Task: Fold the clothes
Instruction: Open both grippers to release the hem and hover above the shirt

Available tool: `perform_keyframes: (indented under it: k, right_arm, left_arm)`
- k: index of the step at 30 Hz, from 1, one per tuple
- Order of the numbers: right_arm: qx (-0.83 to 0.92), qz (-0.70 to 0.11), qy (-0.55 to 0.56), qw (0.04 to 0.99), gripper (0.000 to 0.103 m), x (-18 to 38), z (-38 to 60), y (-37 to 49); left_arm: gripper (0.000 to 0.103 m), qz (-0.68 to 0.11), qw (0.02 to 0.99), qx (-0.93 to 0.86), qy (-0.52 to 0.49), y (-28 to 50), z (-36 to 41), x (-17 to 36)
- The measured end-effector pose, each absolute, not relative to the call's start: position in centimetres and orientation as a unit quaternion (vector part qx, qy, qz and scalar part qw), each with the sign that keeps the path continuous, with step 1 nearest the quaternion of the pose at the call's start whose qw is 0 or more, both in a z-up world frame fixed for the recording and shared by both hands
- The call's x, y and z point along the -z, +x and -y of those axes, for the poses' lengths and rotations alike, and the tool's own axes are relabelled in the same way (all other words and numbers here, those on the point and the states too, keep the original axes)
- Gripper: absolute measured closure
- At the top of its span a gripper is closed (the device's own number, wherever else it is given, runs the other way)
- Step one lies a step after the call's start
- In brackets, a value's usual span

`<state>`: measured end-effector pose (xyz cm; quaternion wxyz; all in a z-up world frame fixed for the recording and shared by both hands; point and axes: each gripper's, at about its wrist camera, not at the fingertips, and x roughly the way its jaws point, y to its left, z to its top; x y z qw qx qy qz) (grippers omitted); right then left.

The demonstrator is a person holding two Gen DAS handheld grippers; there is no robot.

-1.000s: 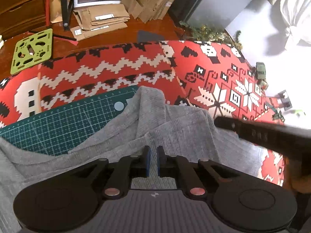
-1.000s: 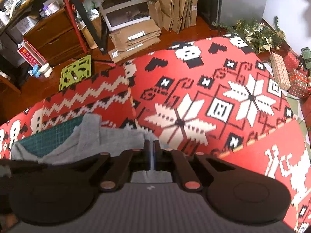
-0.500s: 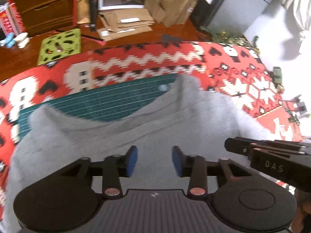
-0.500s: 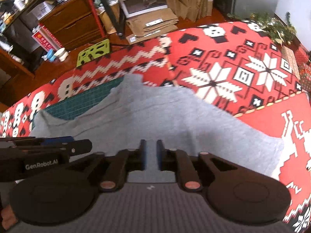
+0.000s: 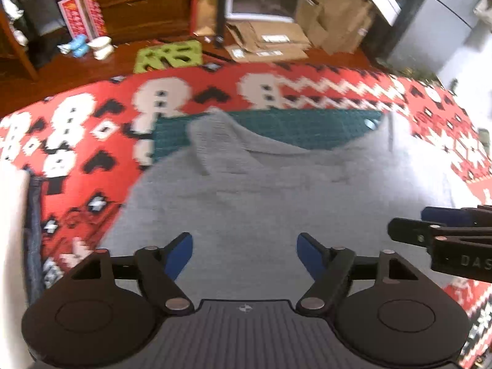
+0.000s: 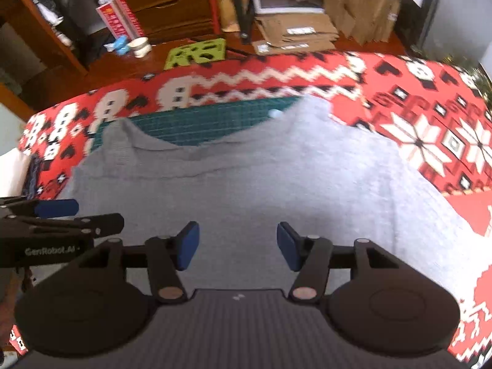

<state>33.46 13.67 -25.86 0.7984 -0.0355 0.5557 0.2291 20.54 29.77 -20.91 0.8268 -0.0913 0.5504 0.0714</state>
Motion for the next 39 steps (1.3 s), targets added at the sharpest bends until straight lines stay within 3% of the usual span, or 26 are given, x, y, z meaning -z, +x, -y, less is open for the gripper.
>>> perform_keyframes:
  k: [6, 8, 13, 20, 23, 27, 33, 39]
  right_arm:
    - [-0.252, -0.551, -0.038, 0.794, 0.048, 25.6, -16.9, 33.2]
    - [-0.257, -0.551, -0.039, 0.793, 0.049, 25.6, -17.9, 33.1]
    - [-0.275, -0.551, -0.048, 0.786, 0.051, 25.8, -19.9, 32.8]
    - [-0.284, -0.553, -0.048, 0.782, 0.051, 26.1, -21.6, 33.0]
    - [-0.285, -0.552, -0.05, 0.782, 0.051, 26.2, -22.2, 33.2]
    - [-0.287, -0.551, -0.048, 0.783, 0.051, 26.3, -22.8, 33.4]
    - [-0.289, -0.552, -0.041, 0.781, 0.051, 26.5, -23.5, 33.4]
    - [-0.292, -0.556, -0.042, 0.777, 0.051, 26.6, -23.5, 33.3]
  left_arm:
    - [0.055, -0.533, 0.834, -0.116, -0.086, 19.9, -33.4, 20.8]
    - [0.068, -0.531, 0.833, -0.13, -0.083, 19.9, -34.4, 20.9]
    - [0.087, -0.535, 0.829, -0.131, -0.098, 20.0, -36.6, 21.7]
    - [0.093, -0.539, 0.825, -0.113, -0.128, 20.1, -37.4, 22.5]
    - [0.103, -0.539, 0.827, -0.112, -0.116, 20.1, -37.3, 22.6]
    - [0.103, -0.524, 0.835, -0.143, -0.09, 19.8, -37.5, 22.0]
    - [0.102, -0.525, 0.826, -0.138, -0.153, 19.8, -39.4, 22.1]
    - [0.098, -0.526, 0.833, -0.104, -0.135, 19.8, -38.6, 21.9]
